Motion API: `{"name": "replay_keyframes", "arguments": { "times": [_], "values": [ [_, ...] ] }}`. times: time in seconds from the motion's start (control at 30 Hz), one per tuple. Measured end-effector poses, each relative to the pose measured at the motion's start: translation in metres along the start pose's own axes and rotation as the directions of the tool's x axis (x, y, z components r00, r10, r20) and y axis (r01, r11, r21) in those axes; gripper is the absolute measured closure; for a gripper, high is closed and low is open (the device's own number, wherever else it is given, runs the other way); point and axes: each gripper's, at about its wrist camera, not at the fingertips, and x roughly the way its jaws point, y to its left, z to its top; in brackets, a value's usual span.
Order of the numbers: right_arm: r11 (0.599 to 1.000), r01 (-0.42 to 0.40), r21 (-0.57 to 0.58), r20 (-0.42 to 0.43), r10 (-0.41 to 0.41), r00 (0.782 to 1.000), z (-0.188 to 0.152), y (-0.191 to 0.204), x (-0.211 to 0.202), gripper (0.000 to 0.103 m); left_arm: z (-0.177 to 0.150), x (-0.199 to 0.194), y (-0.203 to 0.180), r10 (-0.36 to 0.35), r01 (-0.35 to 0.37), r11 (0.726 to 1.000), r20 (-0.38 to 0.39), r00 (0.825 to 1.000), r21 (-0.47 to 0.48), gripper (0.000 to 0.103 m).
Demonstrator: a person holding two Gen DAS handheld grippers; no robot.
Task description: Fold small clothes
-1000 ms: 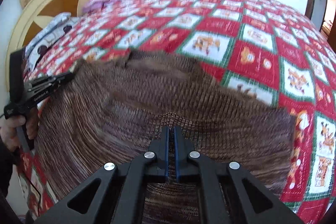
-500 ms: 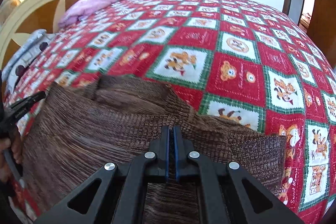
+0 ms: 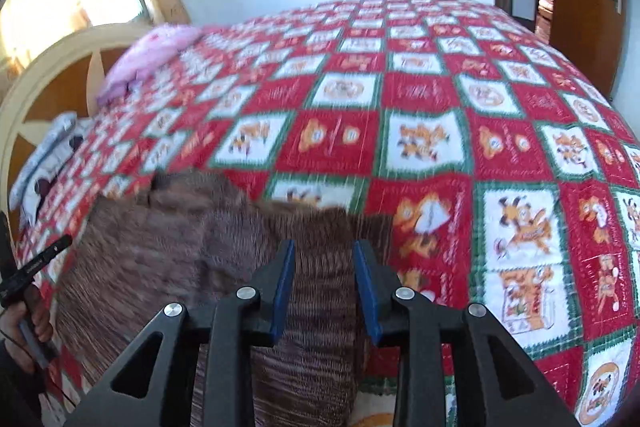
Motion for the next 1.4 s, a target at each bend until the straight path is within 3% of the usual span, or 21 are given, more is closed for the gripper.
{"name": "replay_keyframes", "arguments": {
  "times": [0.07,0.1,0.13,0.27,0.37,0.43,0.5,0.53,0.6,0.67,0.77,0.93,1.03,1.2,1.4],
  "values": [
    [0.995,0.089,-0.047,-0.028,-0.09,0.996,-0.005,0.009,0.013,0.074,-0.007,0.007,-0.01,0.02,-0.019,0.999,-0.019,1.0,0.049,0.065],
    [0.986,0.155,-0.065,-0.027,-0.157,0.987,-0.008,0.013,0.018,0.088,-0.011,0.012,-0.013,0.047,-0.046,0.997,-0.023,0.999,0.069,0.065],
    [0.975,0.208,-0.073,-0.02,-0.21,0.978,-0.009,0.013,0.021,0.093,-0.014,0.017,-0.015,0.065,-0.062,0.995,-0.034,0.997,0.08,0.064],
    [0.965,0.262,0.021,-0.027,-0.261,0.965,-0.002,-0.012,0.027,0.093,-0.014,0.022,-0.011,0.101,-0.098,0.993,-0.044,0.994,0.066,0.05],
    [0.972,0.235,0.021,-0.018,-0.235,0.972,0.001,-0.009,0.017,0.092,-0.016,0.018,-0.006,0.084,-0.083,0.996,-0.035,0.996,0.042,0.05],
    [0.981,0.192,0.002,0.033,-0.192,0.981,-0.002,0.005,-0.002,0.092,-0.018,0.013,-0.005,0.084,-0.084,0.996,-0.025,0.996,0.031,0.05],
    [0.991,0.12,-0.061,0.057,-0.116,0.992,-0.008,0.027,-0.015,0.084,-0.024,0.005,-0.003,0.067,-0.067,0.998,-0.009,0.998,0.021,0.041],
    [0.991,0.092,-0.096,0.04,-0.088,0.995,-0.009,0.037,-0.013,0.083,-0.027,0.003,-0.002,0.064,-0.064,0.998,-0.003,0.998,0.02,0.034],
    [0.988,0.071,-0.14,-0.035,-0.077,0.996,-0.011,0.054,0.004,0.083,-0.029,0.001,0.001,0.053,-0.053,0.999,0.009,0.999,0.001,0.032],
    [0.989,0.091,-0.117,-0.099,-0.103,0.99,-0.009,0.051,0.03,0.083,-0.028,0.004,0.003,0.057,-0.057,0.998,-0.003,0.998,-0.011,0.03],
    [0.995,0.087,-0.05,-0.093,-0.091,0.991,0.004,0.041,0.047,0.085,-0.028,0.008,-0.001,0.073,-0.073,0.997,-0.013,0.997,0.009,0.027],
    [0.996,0.057,0.068,-0.088,-0.051,0.995,0.008,0.035,0.031,0.083,-0.033,0.009,-0.012,0.16,-0.158,0.985,-0.022,0.987,0.074,0.025],
    [0.999,0.023,0.026,-0.043,-0.022,0.999,-0.009,0.043,-0.005,0.074,-0.04,0.0,-0.005,0.176,-0.175,0.983,-0.015,0.984,0.059,0.021],
    [0.997,0.018,-0.071,-0.01,-0.019,1.0,-0.067,0.052,-0.065,0.074,-0.053,-0.015,0.004,0.135,-0.135,0.99,-0.005,0.991,0.041,0.02],
    [0.994,0.003,-0.109,-0.019,-0.005,1.0,-0.123,0.044,-0.082,0.074,-0.063,-0.022,-0.001,0.148,-0.148,0.986,0.004,0.989,0.073,0.016]
  ]
}}
